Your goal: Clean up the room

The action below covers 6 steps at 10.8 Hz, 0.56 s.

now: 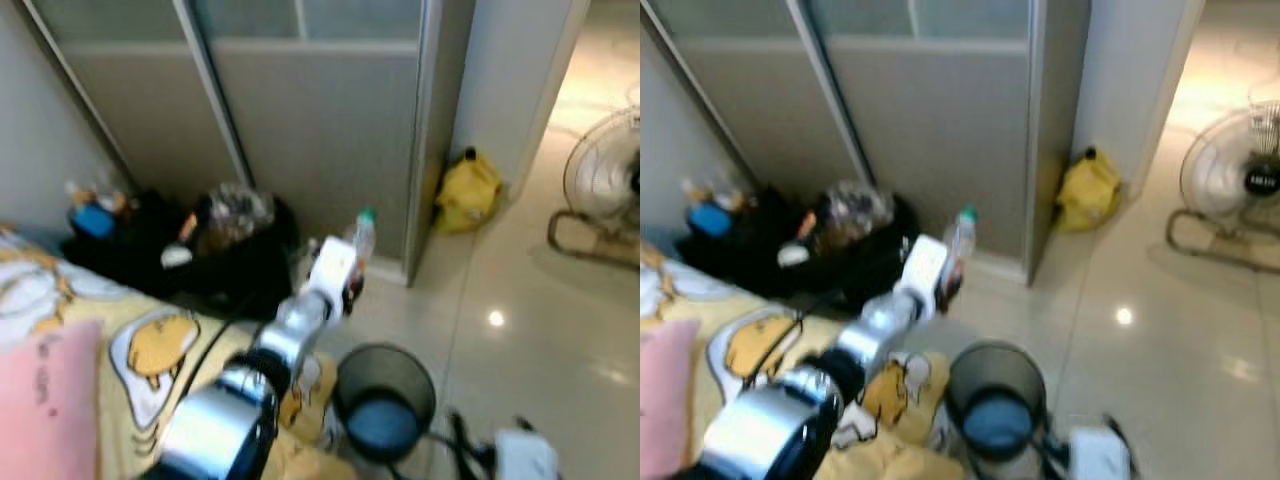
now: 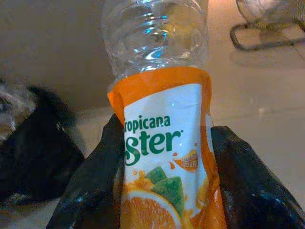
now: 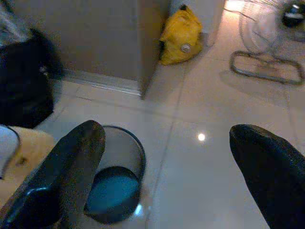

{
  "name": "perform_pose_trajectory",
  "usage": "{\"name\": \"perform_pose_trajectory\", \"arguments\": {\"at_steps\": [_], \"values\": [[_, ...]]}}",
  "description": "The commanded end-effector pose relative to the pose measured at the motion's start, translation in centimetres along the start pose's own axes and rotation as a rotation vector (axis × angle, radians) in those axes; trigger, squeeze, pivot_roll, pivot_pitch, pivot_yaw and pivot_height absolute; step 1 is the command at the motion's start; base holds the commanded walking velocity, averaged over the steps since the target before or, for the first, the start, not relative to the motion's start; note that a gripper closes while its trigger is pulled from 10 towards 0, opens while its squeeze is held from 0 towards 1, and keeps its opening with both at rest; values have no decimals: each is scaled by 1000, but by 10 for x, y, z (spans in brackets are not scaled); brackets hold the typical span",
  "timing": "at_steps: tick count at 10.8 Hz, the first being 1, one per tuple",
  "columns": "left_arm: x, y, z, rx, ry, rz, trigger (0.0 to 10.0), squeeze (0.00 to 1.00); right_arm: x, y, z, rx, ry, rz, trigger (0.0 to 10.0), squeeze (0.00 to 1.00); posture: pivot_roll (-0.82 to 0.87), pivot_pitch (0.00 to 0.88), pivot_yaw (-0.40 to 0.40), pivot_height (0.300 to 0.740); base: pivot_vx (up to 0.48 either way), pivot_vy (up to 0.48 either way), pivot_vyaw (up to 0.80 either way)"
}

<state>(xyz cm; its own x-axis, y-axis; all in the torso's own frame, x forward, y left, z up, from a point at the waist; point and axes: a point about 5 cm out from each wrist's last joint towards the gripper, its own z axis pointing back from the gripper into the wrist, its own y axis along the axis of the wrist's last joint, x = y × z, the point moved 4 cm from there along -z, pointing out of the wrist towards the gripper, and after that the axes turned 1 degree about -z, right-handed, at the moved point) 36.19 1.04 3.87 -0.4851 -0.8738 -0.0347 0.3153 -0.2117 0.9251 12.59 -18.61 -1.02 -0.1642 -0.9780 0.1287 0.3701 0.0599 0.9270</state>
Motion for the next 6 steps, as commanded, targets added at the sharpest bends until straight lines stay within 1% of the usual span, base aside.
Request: {"name": "perform_pose_trajectory", "arguments": {"at_steps": [1,2,4,5,6], "values": [[75,41,-10,81,-164,61,10000,0,-4,3,-2,22,-3,-13,10000,0,-301,0,180,740,0,0,0],[88,47,-9,97,-215,86,10000,0,-4,3,-3,25,-21,-18,10000,0,-308,0,193,740,0,0,0],[103,50,-8,102,-261,66,10000,0,-7,7,-6,39,-20,-18,10000,0,-319,2,210,740,0,0,0],[106,51,-8,102,-273,57,10000,0,-8,10,-7,50,-25,-20,10000,0,-325,1,214,740,0,0,0],[106,54,-7,132,-289,25,10000,0,-3,17,-10,77,-54,-33,10000,0,-325,1,218,740,0,0,0]]}}
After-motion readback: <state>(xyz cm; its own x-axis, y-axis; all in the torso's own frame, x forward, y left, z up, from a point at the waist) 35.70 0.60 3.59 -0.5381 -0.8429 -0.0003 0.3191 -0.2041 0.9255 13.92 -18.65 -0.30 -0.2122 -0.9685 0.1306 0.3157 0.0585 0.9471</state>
